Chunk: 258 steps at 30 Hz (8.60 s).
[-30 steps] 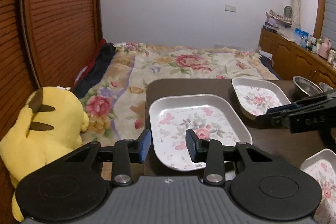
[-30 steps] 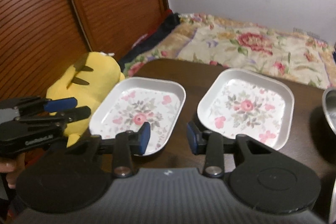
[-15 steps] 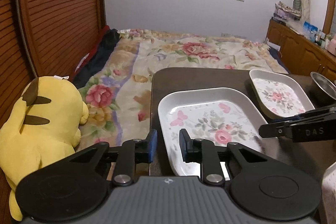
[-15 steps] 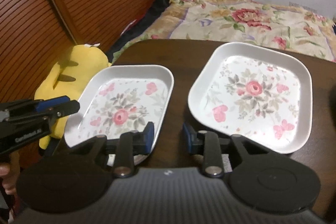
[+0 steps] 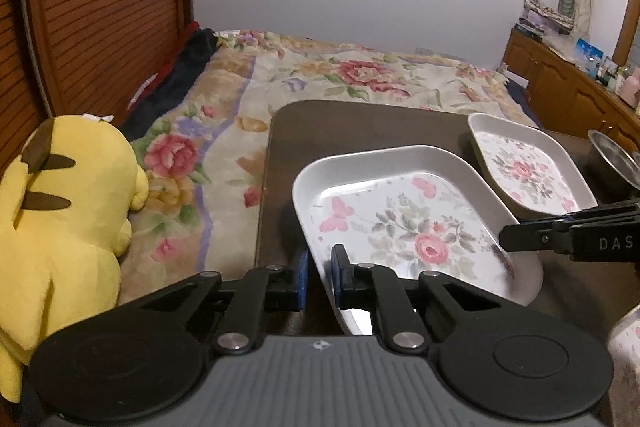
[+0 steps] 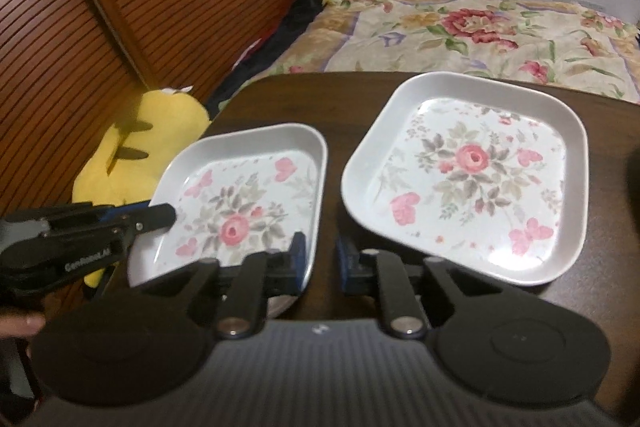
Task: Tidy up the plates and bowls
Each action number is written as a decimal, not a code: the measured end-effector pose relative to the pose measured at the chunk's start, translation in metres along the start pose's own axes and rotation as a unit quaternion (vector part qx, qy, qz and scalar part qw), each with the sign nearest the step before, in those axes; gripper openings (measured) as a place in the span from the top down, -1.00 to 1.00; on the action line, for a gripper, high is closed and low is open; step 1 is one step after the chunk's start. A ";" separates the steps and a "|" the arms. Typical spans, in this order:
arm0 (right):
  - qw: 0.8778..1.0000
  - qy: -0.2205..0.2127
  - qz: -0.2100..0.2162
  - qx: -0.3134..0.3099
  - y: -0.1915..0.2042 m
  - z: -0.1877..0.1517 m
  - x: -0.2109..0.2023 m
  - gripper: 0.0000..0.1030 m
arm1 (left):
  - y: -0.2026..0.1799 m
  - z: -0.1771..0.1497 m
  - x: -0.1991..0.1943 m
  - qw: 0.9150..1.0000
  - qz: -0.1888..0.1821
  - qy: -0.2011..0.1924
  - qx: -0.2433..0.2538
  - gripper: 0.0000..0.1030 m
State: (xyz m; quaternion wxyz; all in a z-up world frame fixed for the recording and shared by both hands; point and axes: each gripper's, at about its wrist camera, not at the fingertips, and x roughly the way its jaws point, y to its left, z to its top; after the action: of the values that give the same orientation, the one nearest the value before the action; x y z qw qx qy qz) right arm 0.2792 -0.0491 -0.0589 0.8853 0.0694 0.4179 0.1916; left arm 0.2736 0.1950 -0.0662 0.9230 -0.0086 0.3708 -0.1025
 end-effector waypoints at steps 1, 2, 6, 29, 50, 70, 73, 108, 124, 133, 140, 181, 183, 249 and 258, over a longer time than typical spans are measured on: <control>1.000 0.000 0.005 -0.002 0.001 -0.001 0.000 0.80 | 0.000 0.000 -0.001 1.000 -0.004 0.001 0.000 0.74; 1.000 0.000 0.007 -0.002 0.000 -0.002 -0.001 0.84 | 0.000 -0.001 -0.002 1.000 -0.004 0.002 0.000 0.74; 1.000 0.004 0.016 -0.003 0.001 -0.005 -0.003 0.84 | -0.001 -0.003 -0.006 1.000 0.004 0.000 0.004 0.78; 0.998 -0.041 0.055 -0.007 -0.016 -0.005 -0.073 0.84 | -0.040 0.007 -0.077 0.997 -0.037 -0.070 0.013 0.77; 0.997 -0.070 0.037 -0.020 -0.064 -0.027 -0.138 0.84 | -0.116 0.006 -0.108 0.991 -0.073 -0.093 0.063 0.77; 0.995 -0.077 0.055 -0.023 -0.085 -0.061 -0.169 0.82 | -0.145 -0.014 -0.138 0.985 -0.105 -0.100 0.094 0.75; 0.995 -0.074 0.055 -0.026 -0.084 -0.066 -0.170 0.82 | -0.145 -0.017 -0.137 0.985 -0.097 -0.100 0.100 0.75; 0.997 -0.039 0.042 -0.059 -0.082 -0.125 -0.180 0.81 | -0.162 -0.083 -0.129 0.989 -0.108 -0.054 0.082 0.75; 0.997 -0.050 0.047 -0.030 -0.086 -0.141 -0.169 0.79 | -0.165 -0.099 -0.107 0.992 -0.078 -0.034 0.089 0.75; 0.997 -0.071 0.041 -0.016 -0.086 -0.145 -0.171 0.78 | -0.163 -0.101 -0.100 0.993 -0.073 -0.029 0.090 0.75; 0.994 -0.079 0.002 -0.069 -0.070 -0.147 -0.170 0.70 | -0.163 -0.103 -0.097 0.993 -0.063 -0.033 0.095 0.75; 0.982 -0.161 -0.008 -0.100 -0.070 -0.074 -0.208 0.69 | -0.158 -0.033 -0.108 0.989 -0.068 -0.098 0.091 0.32; 0.982 -0.161 -0.005 -0.096 -0.070 -0.062 -0.204 0.69 | -0.157 -0.021 -0.104 0.988 -0.072 -0.104 0.086 0.22; 0.994 0.002 -0.098 0.056 -0.108 0.023 -0.032 0.83 | -0.115 0.041 0.053 0.997 -0.069 0.008 0.044 0.73; 0.995 0.005 -0.090 0.043 -0.110 0.025 -0.031 0.82 | -0.113 0.040 0.048 0.995 -0.082 0.011 0.050 0.73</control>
State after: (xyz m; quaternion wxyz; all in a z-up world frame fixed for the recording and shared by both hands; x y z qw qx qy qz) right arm 0.3117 -0.1616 -0.0522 0.8930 0.0686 0.4349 0.0931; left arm 0.3140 0.0727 -0.0599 0.9065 0.0081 0.3737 -0.1965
